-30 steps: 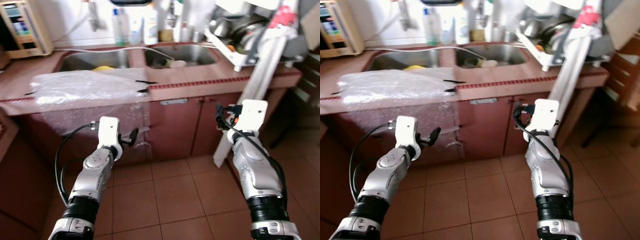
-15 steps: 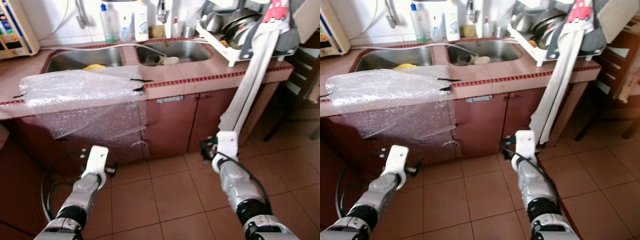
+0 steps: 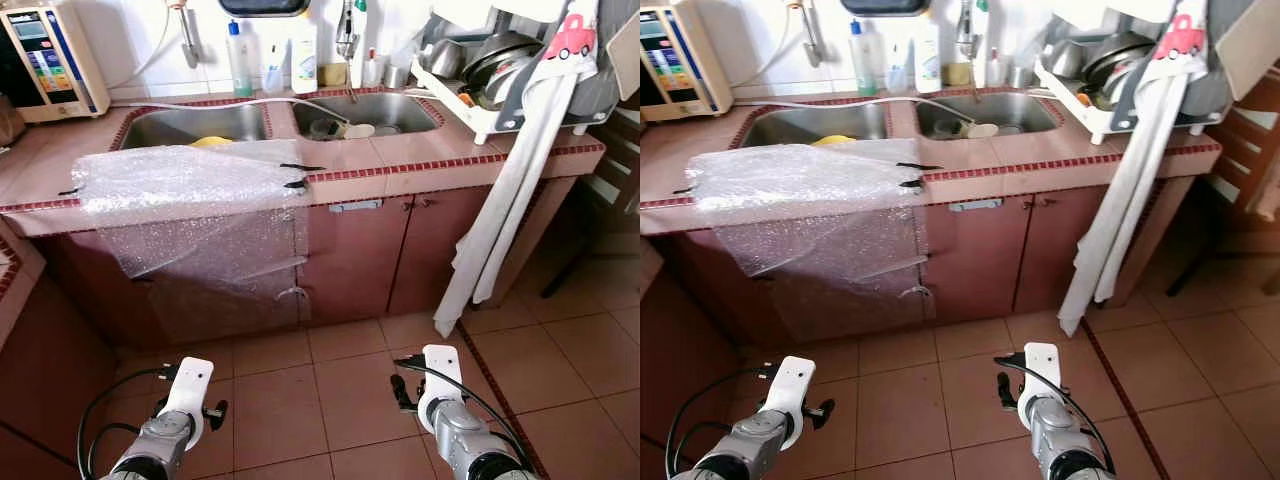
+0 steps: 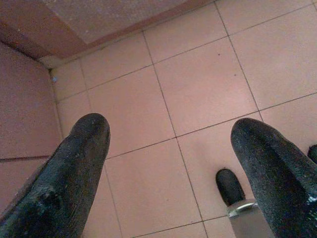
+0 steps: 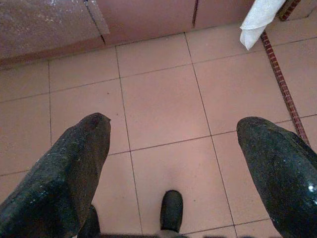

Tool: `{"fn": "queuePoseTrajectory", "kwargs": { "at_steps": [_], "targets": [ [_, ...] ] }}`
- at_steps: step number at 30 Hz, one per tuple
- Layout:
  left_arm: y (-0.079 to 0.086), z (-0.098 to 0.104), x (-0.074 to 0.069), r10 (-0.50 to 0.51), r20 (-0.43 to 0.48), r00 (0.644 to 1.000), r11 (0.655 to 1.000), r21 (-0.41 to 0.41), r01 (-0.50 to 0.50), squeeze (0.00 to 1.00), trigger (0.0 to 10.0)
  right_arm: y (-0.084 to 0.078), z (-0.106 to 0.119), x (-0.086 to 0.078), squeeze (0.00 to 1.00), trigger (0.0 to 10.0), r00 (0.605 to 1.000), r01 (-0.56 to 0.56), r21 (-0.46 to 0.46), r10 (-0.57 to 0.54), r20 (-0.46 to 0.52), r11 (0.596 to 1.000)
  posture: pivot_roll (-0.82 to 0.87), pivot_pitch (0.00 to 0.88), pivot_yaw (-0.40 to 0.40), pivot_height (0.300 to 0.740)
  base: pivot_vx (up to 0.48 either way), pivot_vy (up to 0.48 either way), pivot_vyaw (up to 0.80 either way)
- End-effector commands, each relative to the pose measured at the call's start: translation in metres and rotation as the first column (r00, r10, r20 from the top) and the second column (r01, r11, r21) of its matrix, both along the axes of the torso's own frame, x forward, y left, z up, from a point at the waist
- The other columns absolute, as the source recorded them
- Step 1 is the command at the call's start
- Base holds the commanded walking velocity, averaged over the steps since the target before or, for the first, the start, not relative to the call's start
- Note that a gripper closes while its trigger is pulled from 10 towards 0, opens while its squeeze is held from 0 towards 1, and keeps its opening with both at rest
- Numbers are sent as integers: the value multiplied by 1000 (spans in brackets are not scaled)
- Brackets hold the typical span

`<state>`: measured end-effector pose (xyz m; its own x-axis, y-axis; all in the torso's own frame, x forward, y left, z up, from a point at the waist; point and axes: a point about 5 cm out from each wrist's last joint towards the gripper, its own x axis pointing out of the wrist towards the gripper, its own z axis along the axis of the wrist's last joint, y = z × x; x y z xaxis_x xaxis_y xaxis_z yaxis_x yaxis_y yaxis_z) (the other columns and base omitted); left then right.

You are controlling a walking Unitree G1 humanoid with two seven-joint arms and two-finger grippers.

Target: Kitchen organization

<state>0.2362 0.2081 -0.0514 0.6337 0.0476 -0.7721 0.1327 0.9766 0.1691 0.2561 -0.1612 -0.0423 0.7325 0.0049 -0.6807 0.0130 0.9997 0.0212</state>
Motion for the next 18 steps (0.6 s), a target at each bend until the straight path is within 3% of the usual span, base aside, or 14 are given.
{"fn": "queuePoseTrajectory", "kwargs": {
  "at_steps": [1, 5, 18],
  "targets": [
    [1, -2, -2, -2, -15, 1000, 1000, 1, 2, 0, 10000, 0, 2, 3, 0, 10000, 1000, -10, -4, 10, 9, 1000, -70, 8, 56, 740, 0, 0, 0],
    [0, -2, -2, 3, -14, 1000, 1000, -8, -4, 0, 10000, 0, 3, 4, 0, 10000, 1000, -8, -3, 8, 7, 1000, -65, 13, 50, 740, 0, 0, 0],
    [-1, -1, -1, -14, -17, 1000, 1000, -4, 14, 0, 10000, -3, 4, 6, 0, 10000, 1000, 14, -12, -14, 8, 1000, -76, 0, 59, 740, 324, 0, 0]
  ]
}}
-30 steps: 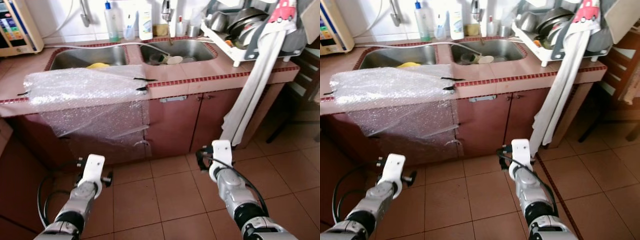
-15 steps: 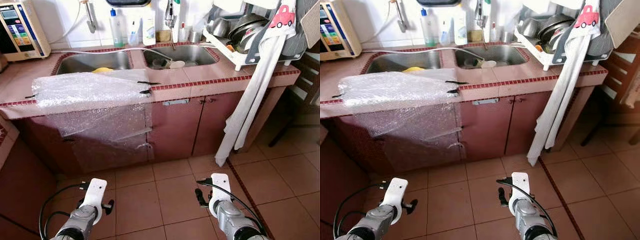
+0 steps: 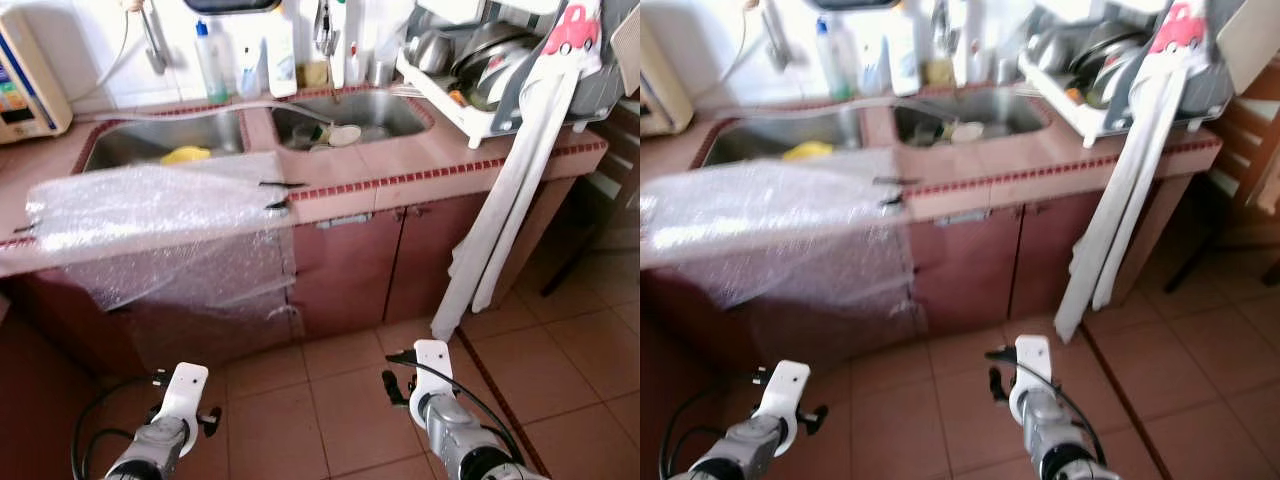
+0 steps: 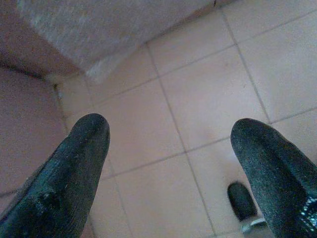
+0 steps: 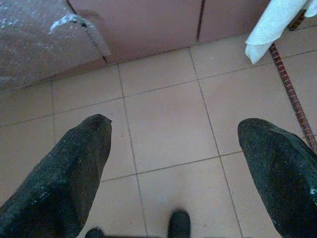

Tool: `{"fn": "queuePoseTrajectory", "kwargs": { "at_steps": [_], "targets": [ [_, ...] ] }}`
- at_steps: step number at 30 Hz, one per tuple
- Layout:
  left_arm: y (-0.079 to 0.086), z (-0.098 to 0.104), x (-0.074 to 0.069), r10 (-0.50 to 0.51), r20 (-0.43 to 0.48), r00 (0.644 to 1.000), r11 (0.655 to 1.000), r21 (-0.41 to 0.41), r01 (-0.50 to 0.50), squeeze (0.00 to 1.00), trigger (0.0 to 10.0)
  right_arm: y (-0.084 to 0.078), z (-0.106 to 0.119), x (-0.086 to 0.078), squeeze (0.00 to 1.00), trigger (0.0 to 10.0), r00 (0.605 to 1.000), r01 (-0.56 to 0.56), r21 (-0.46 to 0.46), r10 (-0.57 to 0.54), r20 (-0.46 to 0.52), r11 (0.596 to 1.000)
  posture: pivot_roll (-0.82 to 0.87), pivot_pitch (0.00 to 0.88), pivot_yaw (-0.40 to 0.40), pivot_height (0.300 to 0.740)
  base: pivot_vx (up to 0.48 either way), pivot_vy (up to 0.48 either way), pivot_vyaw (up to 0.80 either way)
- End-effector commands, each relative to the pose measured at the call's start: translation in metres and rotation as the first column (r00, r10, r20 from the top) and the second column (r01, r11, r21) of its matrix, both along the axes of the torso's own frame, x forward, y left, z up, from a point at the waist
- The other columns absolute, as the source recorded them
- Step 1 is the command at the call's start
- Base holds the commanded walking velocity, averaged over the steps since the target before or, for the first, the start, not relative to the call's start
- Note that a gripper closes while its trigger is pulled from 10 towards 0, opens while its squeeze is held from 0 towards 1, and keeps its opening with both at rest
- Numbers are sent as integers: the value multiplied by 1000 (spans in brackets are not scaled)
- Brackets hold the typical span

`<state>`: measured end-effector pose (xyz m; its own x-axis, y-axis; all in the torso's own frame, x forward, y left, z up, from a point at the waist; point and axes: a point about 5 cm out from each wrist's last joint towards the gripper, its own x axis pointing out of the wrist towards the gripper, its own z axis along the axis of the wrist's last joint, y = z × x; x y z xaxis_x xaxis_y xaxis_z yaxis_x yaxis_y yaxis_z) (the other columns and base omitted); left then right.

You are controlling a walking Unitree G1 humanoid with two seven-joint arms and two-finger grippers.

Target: Kitchen organization

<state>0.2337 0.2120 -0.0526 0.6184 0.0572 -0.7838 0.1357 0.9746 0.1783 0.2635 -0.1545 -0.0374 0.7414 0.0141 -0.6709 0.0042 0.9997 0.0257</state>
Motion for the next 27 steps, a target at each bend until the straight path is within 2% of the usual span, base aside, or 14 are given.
{"fn": "queuePoseTrajectory", "kwargs": {
  "at_steps": [1, 5, 10, 27],
  "targets": [
    [-5, 0, 1, -13, 2, 1000, 1000, -17, 13, 0, 10000, -10, -1, -2, 0, 10000, 1000, 18, -18, -18, -8, 1000, -75, 0, 58, 740, 334, 0, 0],
    [-5, -1, 0, -12, -1, 1000, 1000, -15, 12, 0, 10000, -10, -2, -3, 0, 10000, 1000, 21, -13, -21, -11, 1000, -73, 3, 58, 740, 317, 0, 0],
    [-4, -1, 0, -11, 0, 1000, 1000, -14, 11, 0, 10000, -11, -3, -4, 0, 10000, 999, 31, -12, -31, -18, 999, -76, 5, 62, 740, 0, 0, -81],
    [-3, -3, -3, 18, -6, 1000, 999, -33, -18, 0, 10000, -10, -4, -5, 0, 10000, 1000, 10, -30, -10, -25, 999, -77, 0, 54, 740, 0, 0, -776]
  ]
}}
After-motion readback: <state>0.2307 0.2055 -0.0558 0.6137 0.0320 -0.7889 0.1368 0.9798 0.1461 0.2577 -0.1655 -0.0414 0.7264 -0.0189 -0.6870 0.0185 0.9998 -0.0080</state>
